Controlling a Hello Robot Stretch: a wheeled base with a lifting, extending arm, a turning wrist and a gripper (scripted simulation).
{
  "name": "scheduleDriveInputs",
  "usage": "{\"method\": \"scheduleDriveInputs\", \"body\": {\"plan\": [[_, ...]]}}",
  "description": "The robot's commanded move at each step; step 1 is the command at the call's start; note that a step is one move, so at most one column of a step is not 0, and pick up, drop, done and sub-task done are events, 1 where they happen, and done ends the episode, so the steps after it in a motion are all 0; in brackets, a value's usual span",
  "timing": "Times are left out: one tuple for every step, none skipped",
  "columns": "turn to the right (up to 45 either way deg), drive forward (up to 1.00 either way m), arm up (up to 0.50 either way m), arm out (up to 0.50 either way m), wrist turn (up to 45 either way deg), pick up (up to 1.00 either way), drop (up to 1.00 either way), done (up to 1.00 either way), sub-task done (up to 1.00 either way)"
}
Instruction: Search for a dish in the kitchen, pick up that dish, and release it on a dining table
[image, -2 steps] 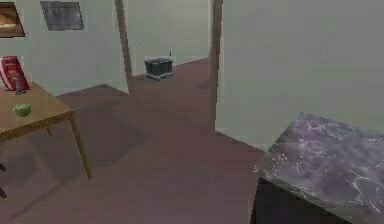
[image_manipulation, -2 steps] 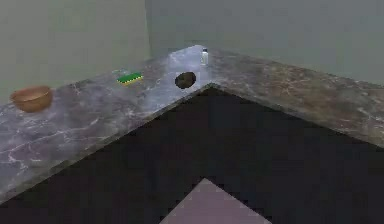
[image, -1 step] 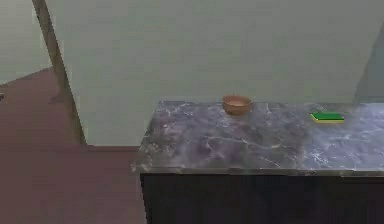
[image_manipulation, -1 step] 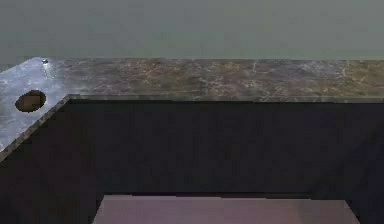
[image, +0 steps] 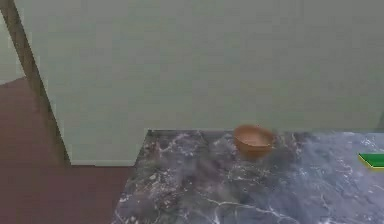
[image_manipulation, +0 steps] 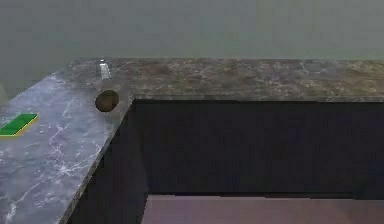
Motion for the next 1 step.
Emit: {"method": "scheduleDriveInputs", "body": {"plan": [[-45.0, 0.00, 0.00, 0.00, 0.0, 0.00, 0.00, 0.00, 0.00]]}}
